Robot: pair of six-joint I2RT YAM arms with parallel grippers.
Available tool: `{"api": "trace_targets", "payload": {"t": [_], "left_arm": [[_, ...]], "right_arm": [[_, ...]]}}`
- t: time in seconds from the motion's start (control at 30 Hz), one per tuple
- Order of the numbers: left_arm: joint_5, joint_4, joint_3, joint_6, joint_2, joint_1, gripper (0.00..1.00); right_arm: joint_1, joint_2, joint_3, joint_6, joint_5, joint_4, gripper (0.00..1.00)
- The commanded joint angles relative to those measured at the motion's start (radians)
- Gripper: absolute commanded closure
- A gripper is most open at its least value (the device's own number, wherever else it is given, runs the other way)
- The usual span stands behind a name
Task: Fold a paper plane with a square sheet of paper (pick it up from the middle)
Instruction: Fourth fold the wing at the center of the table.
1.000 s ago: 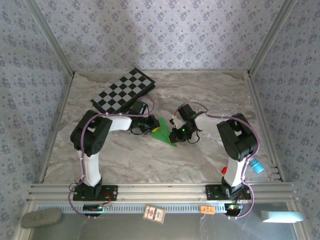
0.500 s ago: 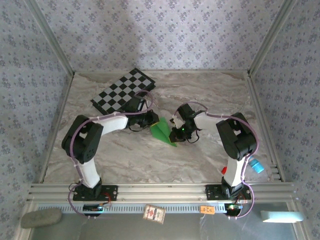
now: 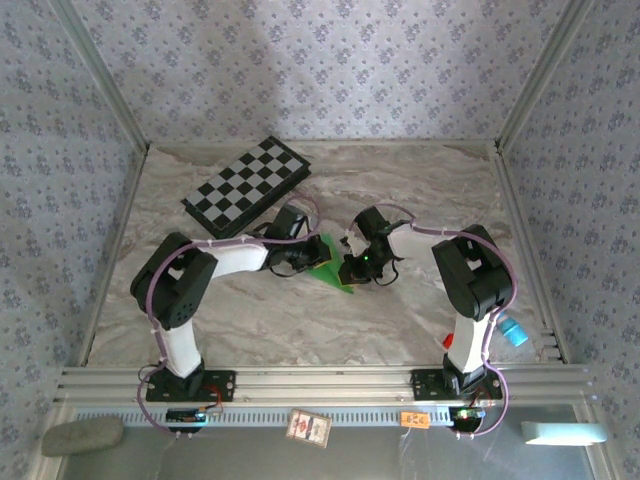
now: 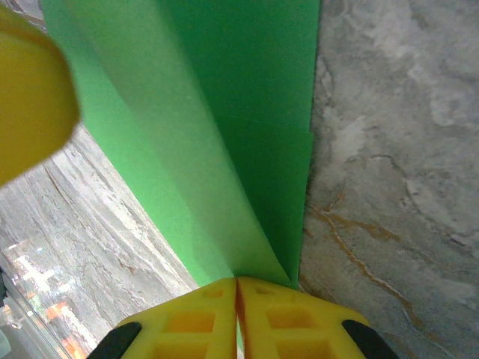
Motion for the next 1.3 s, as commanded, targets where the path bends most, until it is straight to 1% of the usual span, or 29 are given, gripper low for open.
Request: {"api": "trace_targets", "payload": {"t": [0.0, 0.3, 0.63, 0.83, 1.03, 1.13, 1.27], "left_arm": [[0.032, 0.04, 0.027, -0.013, 0.04, -0.011, 0.89], [0.028, 0.04, 0.042, -0.018, 0.091, -0.016, 0.9], [-0.037, -0.016, 0.036, -0.027, 0.12, -0.005, 0.9], [-0.063, -0.063, 0.027, -0.039, 0.131, 0.008, 0.91], [-0.074, -0.105, 0.023, -0.046, 0.147, 0.016, 0.91], [-0.076, -0.107, 0.021, -0.047, 0.149, 0.019, 0.92], [-0.074, -0.108, 0.018, -0.05, 0.154, 0.019, 0.92]], "right_arm": [[0.008, 0.067, -0.032, 0.011, 0.118, -0.105, 0.88], [0.007, 0.072, -0.029, 0.006, 0.12, -0.105, 0.88], [0.006, 0.06, -0.041, -0.009, 0.102, -0.102, 0.88], [0.006, 0.027, -0.056, -0.02, 0.067, -0.106, 0.88], [0.003, -0.003, -0.076, -0.037, 0.034, -0.149, 0.88], [0.0, -0.026, -0.089, -0.031, 0.014, -0.152, 0.87], [-0.001, -0.046, -0.101, -0.03, 0.015, -0.161, 0.86]]}}
